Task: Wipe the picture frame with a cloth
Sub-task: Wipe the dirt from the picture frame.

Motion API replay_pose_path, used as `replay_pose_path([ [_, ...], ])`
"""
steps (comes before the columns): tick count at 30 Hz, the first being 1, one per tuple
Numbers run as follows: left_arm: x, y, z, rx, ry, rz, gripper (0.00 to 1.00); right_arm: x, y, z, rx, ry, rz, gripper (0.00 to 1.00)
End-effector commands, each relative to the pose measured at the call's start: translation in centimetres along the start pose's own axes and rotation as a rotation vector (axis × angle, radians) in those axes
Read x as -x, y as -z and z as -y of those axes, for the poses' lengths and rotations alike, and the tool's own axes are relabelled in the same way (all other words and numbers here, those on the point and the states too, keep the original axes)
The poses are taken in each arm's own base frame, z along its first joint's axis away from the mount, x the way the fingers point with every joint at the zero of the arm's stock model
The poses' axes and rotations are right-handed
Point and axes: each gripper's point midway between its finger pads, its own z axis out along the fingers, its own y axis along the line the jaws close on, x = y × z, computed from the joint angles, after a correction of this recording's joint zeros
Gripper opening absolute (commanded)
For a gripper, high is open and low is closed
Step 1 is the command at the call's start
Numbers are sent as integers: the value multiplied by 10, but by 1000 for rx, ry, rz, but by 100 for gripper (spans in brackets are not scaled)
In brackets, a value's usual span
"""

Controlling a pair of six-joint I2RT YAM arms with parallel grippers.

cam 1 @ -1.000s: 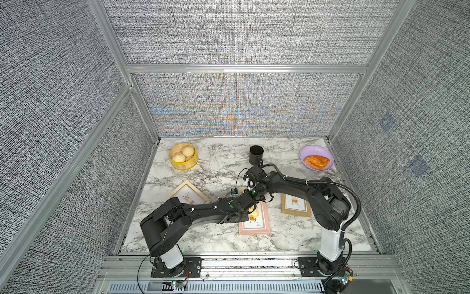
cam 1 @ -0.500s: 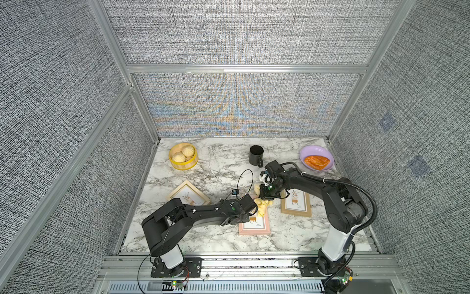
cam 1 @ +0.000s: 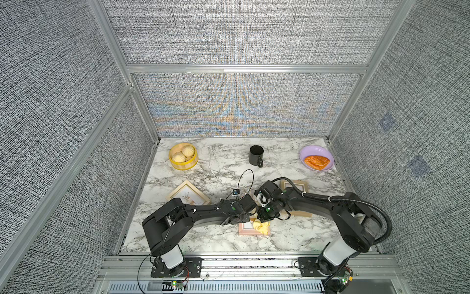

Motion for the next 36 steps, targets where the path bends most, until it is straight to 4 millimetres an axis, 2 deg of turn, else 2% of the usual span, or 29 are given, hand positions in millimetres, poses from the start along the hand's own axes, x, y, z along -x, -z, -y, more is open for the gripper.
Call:
replay_pose_path([
  [1, -112, 2, -93, 345, -9, -510, 0, -91, -3, 45, -208, -169, -290, 0],
  [4, -114, 1, -92, 345, -16, -523, 0, -66, -5, 46, -228, -156, -225, 0],
  [9, -120, 0, -96, 358, -24, -544, 0, 13, 2, 49, -231, -153, -93, 0],
  [10, -121, 0, -96, 358, -26, -545, 0, 35, 6, 47, -228, -146, -55, 0],
  [12, -124, 0, -96, 361, -28, -550, 0, 67, 13, 52, -238, -142, -5, 0],
  [15, -125, 0, -95, 363, -28, -553, 0, 102, 18, 60, -244, -141, 44, 0],
  [18, -125, 0, -92, 358, -27, -555, 0, 116, 18, 63, -244, -136, 42, 0],
  [20, -124, 0, -91, 358, -25, -553, 0, 111, 17, 63, -237, -131, 25, 0],
  [22, -122, 0, -89, 359, -22, -551, 0, 93, 14, 61, -214, -144, -9, 0],
  [25, -122, 2, -86, 362, -17, -557, 0, 46, 9, 55, -180, -156, -92, 0],
  [29, -125, 4, -85, 358, -1, -575, 0, -32, 5, 42, -163, -152, -226, 0],
  [31, -126, 4, -84, 357, 5, -583, 0, -60, 3, 34, -151, -154, -275, 0],
  [33, -126, 3, -83, 352, 6, -583, 0, -77, 1, 27, -149, -145, -308, 0],
  [36, -125, 0, -80, 345, -3, -584, 0, -82, -7, 31, -173, -154, -312, 0],
])
